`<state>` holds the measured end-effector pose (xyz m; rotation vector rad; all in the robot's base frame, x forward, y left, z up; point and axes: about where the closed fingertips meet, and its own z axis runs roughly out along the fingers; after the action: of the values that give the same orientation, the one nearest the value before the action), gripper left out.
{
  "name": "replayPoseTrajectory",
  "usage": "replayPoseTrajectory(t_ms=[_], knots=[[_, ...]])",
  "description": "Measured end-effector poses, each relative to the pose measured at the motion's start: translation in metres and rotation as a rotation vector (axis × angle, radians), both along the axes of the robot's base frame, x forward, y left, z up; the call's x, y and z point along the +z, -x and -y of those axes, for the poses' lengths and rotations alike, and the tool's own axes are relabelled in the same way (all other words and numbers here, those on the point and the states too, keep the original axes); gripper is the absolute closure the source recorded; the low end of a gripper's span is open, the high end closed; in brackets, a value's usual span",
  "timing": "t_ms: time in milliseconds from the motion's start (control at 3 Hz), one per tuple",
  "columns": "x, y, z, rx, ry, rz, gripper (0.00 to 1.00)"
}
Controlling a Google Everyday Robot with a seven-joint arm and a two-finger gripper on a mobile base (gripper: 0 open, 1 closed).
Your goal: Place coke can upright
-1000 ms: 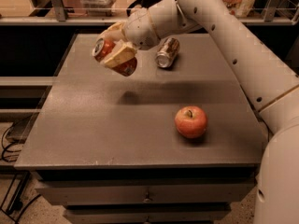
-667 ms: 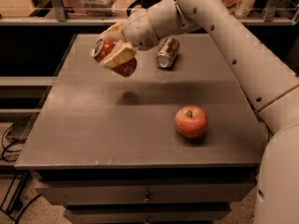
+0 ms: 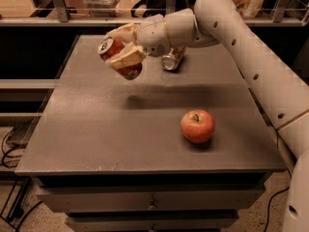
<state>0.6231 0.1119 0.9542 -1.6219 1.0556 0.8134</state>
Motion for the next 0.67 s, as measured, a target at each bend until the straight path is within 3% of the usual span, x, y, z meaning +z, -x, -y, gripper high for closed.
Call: replayPoseTrajectory(t_ms=[667], knots=[[0.003, 0.002, 0.023, -0.072, -0.163, -0.053, 1.0]])
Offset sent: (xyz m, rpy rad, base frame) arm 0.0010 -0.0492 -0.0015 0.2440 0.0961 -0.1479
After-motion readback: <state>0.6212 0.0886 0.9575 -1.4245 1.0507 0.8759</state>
